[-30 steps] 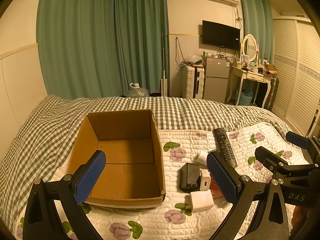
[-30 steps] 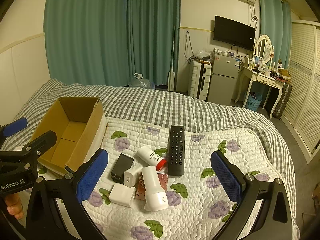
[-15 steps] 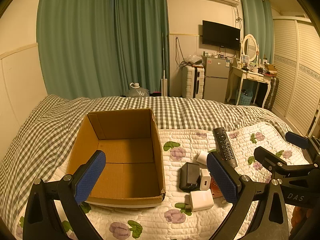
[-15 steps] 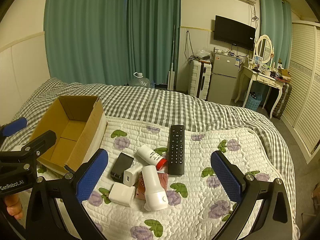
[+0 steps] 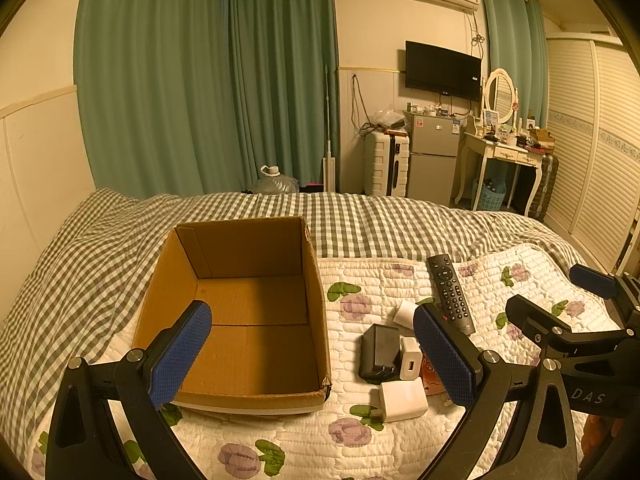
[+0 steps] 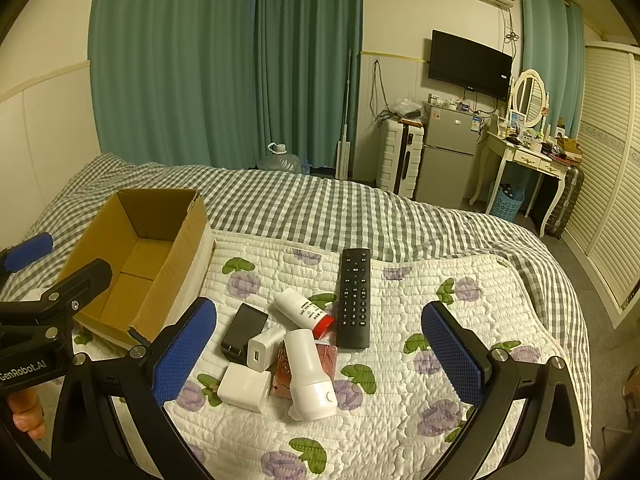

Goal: Organize rigid objects

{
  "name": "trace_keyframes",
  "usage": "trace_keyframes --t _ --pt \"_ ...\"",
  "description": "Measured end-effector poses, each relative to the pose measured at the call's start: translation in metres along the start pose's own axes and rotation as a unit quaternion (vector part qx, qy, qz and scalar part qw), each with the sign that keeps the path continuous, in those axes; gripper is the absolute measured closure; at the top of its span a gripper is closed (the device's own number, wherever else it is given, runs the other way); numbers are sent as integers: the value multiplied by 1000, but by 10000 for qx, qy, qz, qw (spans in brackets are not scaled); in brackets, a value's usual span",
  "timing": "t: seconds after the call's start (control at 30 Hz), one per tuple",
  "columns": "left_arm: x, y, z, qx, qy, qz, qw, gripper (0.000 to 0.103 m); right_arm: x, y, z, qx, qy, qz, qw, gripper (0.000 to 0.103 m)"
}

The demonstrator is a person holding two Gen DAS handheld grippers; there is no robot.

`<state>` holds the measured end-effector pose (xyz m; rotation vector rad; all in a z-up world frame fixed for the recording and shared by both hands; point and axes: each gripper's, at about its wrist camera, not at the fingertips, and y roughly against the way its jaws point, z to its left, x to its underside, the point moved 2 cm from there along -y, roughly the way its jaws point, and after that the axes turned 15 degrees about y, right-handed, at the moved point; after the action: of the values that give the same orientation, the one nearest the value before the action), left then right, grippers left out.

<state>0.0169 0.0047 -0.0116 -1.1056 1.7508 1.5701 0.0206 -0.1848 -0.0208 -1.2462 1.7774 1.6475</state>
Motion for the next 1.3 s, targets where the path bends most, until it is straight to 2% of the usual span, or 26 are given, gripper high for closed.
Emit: trace_keyframes --t 0.77,1.1,1.2,1.3 --pt "-2 1 2 7 5 -40 10000 0 1 -1 2 -21 6 -7 10000 0" --pt "-9 16 -4 8 63 -265 9996 0 -3 9 -2 -75 54 -106 9999 0" --pt "-5 15 -10 4 31 -216 9998 0 -5 15 -11 -22 67 -141 9999 0" --pt "7 4 -17 -8 -40 0 10000 0 -9 12 -22 -72 100 -83 9999 0"
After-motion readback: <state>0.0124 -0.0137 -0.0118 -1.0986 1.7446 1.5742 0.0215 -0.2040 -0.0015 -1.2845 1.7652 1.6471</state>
